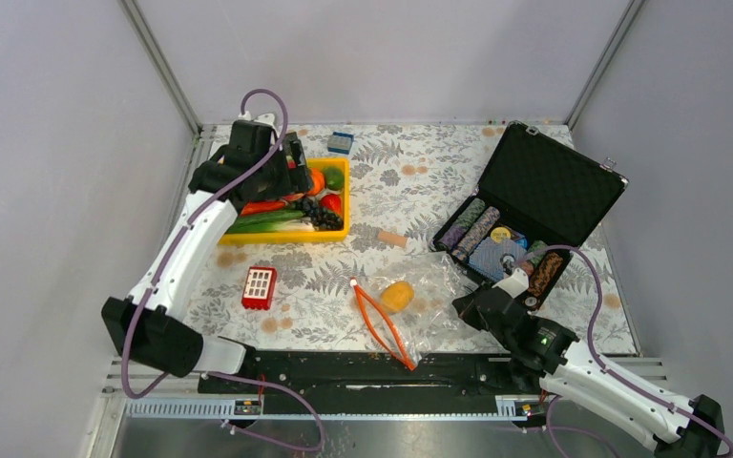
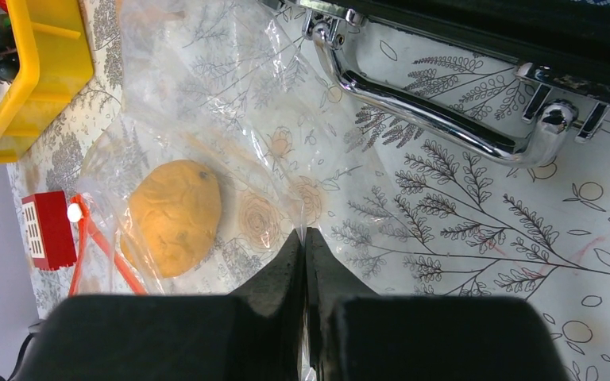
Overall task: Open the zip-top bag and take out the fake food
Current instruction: Place the fake fruit in the bin.
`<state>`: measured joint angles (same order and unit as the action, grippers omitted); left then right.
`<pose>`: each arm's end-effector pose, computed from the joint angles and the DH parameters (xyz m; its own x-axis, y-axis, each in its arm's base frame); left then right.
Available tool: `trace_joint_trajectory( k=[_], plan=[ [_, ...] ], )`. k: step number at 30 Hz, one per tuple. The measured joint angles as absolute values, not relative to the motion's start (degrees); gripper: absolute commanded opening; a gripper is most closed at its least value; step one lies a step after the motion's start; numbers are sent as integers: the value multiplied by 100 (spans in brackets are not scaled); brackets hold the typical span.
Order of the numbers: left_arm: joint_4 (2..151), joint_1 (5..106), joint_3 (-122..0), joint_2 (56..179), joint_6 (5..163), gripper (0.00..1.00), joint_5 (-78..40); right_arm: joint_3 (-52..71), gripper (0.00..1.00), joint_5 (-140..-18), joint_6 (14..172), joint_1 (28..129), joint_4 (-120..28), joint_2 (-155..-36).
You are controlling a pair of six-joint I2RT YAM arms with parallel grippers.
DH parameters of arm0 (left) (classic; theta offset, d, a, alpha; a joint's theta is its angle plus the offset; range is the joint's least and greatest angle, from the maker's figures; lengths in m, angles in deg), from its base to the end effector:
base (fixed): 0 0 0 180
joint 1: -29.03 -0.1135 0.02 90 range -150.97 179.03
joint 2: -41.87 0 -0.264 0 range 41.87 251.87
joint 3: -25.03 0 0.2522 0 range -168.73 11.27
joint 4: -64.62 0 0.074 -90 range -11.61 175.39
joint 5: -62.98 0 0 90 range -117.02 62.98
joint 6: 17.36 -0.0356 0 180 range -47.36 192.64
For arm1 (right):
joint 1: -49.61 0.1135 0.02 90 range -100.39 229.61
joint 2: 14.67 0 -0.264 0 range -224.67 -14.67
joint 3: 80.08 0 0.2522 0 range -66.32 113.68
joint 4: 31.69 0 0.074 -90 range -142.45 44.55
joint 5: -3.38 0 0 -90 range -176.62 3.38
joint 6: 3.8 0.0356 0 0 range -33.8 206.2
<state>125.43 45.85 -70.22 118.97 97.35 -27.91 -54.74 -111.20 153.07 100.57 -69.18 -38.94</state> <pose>0.2694 -0.0809 0.3751 -0.7056 -0.2233 -0.6725 -0.0182 0.9544 -0.2978 0.0853 0.0816 0.1636 -0.6026 0.5847 -0.5432 0.1493 0.7512 0.6430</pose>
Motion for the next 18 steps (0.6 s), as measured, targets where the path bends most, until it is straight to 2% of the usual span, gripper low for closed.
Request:
trace_joint_trajectory(
  k=[7,14,18],
  plan=[
    [12679,4585,-7735,12625,9455,72,-2612,-5476,0,-11126,15211,10057,-6911,-3942],
    [12891,4585,-9912,14131,9208,70,-2513,-5476,0,-11126,15062,10057,-6909,-4071],
    [12985,4585,-10592,14767,9079,70,-2487,-5476,0,-11126,15027,10057,-6914,-4040]
  ],
)
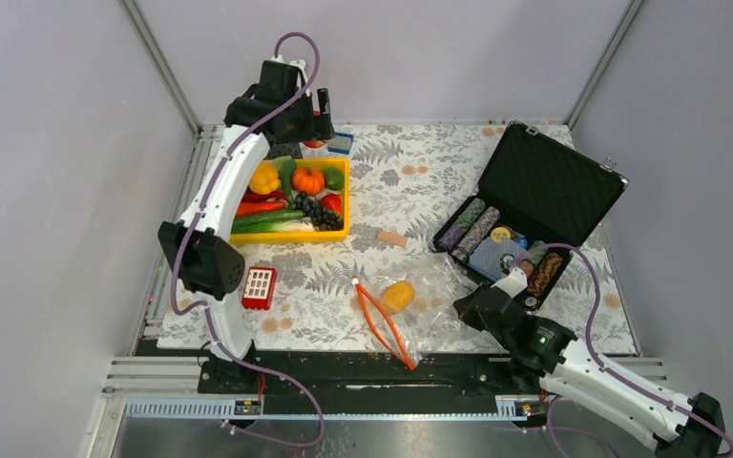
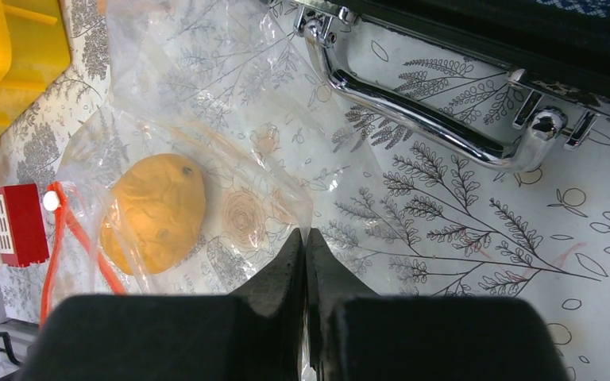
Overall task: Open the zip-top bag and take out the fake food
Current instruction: Place the fake fruit in the bin.
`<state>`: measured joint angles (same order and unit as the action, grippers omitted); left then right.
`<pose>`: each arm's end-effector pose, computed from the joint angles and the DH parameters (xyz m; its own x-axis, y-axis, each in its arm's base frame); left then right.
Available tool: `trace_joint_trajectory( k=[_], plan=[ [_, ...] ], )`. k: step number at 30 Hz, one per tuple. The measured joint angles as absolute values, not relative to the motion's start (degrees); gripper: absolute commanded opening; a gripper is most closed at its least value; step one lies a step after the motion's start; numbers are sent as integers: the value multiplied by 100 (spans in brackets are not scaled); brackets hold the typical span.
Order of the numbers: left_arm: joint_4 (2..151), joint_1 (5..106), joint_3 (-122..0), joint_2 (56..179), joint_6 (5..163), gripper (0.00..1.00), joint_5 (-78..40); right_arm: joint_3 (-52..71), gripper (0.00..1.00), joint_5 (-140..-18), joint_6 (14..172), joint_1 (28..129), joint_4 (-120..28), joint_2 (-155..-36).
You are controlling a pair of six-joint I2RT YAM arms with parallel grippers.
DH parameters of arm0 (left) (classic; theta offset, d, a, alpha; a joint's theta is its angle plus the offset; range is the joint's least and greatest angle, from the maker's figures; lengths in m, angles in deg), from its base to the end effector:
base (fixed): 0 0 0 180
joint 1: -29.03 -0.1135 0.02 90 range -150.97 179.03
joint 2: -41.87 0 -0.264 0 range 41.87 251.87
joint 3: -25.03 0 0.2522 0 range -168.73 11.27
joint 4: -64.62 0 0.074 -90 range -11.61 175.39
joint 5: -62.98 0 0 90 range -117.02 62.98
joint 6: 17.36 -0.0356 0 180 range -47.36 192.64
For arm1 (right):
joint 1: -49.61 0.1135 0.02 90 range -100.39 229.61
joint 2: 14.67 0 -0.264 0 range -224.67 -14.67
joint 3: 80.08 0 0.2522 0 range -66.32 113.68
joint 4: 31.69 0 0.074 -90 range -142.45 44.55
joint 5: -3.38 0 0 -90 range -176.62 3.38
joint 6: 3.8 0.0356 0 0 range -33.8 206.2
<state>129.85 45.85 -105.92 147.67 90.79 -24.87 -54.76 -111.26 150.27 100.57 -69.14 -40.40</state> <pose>0.3863 -0.1182 0.4042 -0.6843 -0.1183 -0.7196 0.1089 0.9591 -0.2613 0.0861 0.0826 0.1610 -0.6175 0.5364 -0.5753 0.1296 0.7908 0.5981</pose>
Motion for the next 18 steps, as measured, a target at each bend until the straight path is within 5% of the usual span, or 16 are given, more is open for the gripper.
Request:
trace_joint_trajectory(
  k=[10,18],
  plan=[
    [12930,4386,-9938,14638,9085,67,-2393,-5476,0,-11161,14959,10057,-6909,-4054],
    [12325,2467,-7016,11747,9719,67,-1976,-5476,0,-11155,14848,10057,-6736,-4283]
  ],
)
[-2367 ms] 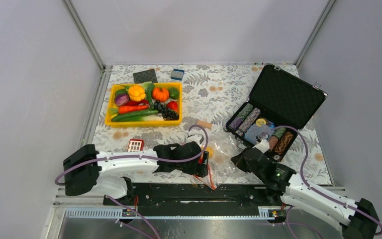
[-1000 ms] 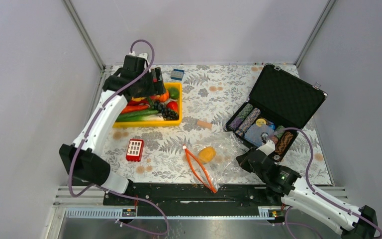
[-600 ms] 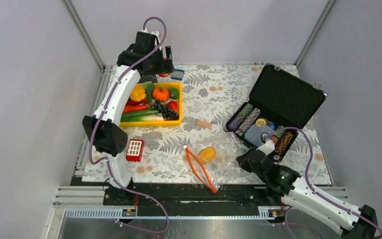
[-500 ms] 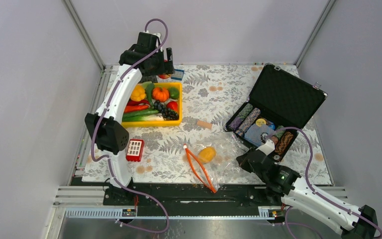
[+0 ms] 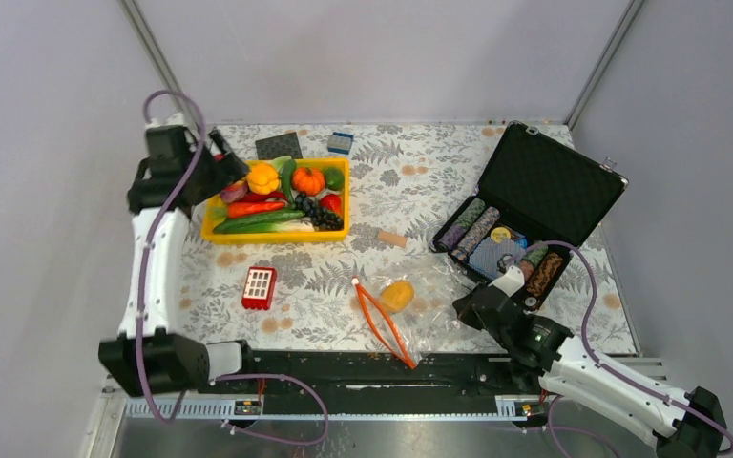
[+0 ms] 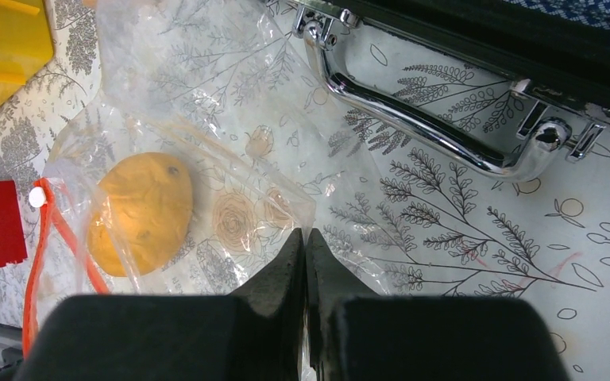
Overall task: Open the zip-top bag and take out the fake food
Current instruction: Place the fake fruit in the bin.
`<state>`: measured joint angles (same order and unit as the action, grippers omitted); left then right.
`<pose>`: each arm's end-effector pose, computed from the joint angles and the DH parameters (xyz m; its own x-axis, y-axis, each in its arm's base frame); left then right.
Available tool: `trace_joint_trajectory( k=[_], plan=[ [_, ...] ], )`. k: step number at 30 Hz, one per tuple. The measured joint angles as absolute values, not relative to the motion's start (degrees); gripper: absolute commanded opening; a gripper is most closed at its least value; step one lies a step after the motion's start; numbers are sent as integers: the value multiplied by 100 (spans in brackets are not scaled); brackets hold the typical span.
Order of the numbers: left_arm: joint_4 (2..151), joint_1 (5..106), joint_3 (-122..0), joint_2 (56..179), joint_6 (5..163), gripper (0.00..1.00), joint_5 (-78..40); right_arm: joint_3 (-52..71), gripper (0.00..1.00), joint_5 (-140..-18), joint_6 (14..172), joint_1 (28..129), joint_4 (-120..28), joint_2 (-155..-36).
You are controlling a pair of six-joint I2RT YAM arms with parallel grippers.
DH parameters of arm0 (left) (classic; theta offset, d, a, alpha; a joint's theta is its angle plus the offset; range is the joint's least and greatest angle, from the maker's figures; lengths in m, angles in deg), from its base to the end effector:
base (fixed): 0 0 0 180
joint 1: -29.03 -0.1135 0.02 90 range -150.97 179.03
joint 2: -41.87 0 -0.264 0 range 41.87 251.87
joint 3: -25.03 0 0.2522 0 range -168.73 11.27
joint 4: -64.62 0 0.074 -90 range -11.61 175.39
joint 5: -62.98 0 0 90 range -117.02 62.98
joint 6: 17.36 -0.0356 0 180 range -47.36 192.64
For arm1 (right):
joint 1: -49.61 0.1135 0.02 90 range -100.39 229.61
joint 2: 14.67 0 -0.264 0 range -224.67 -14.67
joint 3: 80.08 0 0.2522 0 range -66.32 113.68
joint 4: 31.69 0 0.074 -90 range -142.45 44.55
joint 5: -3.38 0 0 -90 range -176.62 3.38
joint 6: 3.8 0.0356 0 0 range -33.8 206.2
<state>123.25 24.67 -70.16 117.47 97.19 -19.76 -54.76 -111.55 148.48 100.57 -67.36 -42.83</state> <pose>0.2764 0.0166 0.3849 -0.5806 -0.4576 -0.6734 -0.2405 0.8866 -0.3951 0.0887 0.0855 0.1594 -0.6220 0.5074 -0.5963 0.1162 0.8130 0.5706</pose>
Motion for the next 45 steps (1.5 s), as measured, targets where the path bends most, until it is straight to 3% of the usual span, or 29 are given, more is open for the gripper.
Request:
trace_joint_trajectory(
  k=[4,8,15,22,30,45],
  plan=[
    [12115,1617,-6419,10920,9912,67,-1777,-5476,0,-11142,14778,10057,-6658,-4368],
    [12043,1088,-6177,10968,9975,67,-1621,-5476,0,-11133,14737,10057,-6612,-4392],
    [12043,1057,-6277,11825,9973,67,-1545,-5476,0,-11113,14704,10057,-6575,-4381],
    [11982,987,-8058,13440,9898,66,-1676,-5476,0,-11115,14664,10057,-6573,-4377],
    [11885,985,-9097,14949,9549,65,-1711,-5472,0,-11117,14625,10057,-6570,-4473],
    [10980,1385,-8598,15008,9269,62,-1777,-5472,0,-11120,14614,10057,-6570,-4596]
  ],
)
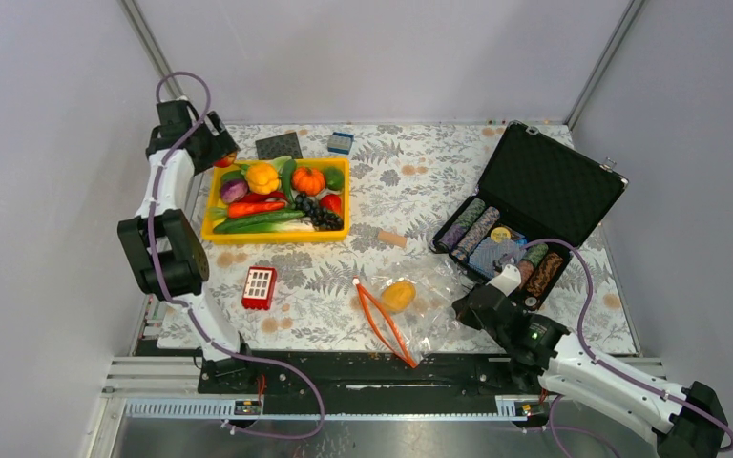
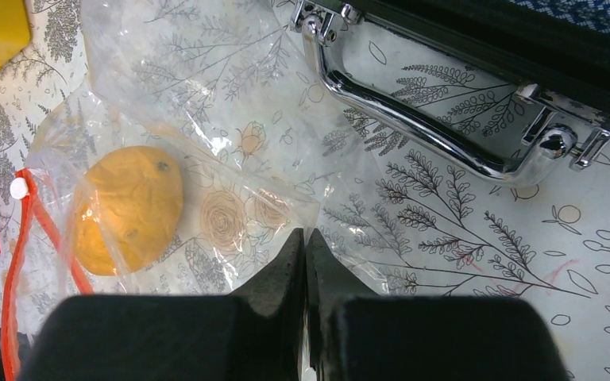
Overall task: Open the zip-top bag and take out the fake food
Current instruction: Place the fake fruit in the bin.
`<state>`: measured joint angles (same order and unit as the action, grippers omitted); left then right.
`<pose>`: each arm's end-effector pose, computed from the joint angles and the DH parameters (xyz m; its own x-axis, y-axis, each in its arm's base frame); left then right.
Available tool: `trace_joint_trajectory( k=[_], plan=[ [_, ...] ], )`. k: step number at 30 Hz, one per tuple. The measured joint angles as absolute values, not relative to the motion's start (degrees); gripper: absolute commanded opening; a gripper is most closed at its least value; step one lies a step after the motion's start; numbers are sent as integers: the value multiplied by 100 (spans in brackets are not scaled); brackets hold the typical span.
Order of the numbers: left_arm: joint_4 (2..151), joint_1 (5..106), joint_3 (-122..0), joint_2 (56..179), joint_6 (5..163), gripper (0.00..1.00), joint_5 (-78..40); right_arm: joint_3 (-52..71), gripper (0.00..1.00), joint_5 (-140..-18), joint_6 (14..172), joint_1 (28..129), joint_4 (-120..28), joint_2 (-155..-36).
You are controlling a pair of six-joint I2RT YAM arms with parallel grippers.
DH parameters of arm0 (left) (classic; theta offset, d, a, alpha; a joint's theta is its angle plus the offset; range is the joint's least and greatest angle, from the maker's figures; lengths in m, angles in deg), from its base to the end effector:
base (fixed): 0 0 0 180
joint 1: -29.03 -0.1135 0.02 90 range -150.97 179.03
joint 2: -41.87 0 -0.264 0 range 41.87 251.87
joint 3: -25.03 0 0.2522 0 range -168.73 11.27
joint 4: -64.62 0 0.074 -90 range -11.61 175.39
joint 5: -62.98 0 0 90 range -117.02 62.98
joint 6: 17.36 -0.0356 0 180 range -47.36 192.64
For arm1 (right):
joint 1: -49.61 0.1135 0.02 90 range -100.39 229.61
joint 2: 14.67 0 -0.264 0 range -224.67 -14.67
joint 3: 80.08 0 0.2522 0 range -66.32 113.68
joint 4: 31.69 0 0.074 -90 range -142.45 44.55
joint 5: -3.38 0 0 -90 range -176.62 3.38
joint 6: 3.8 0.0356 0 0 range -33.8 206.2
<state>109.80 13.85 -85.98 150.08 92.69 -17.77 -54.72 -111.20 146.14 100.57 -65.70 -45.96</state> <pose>0.4213 0.1084 0.3030 -0.5618 -0.5030 -0.6568 -0.3582 0.8635 -0.3550 0.0914 0.0892 0.1563 -0.6400 0.4604 -0.6152 0.0968 0.8426 0.5298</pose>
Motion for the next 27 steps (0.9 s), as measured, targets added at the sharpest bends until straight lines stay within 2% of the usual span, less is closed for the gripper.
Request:
trace_joint_trajectory(
  k=[5,13,27],
  plan=[
    [10288,1619,-7464,14352,9415,61,-1783,-5472,0,-11120,14612,10057,-6570,-4565],
    [9190,1472,-6646,14219,9743,61,-1892,-5472,0,-11120,14601,10057,-6568,-4578],
    [8515,1199,-6487,14459,10014,61,-1899,-5472,0,-11120,14599,10057,-6549,-4830]
  ],
)
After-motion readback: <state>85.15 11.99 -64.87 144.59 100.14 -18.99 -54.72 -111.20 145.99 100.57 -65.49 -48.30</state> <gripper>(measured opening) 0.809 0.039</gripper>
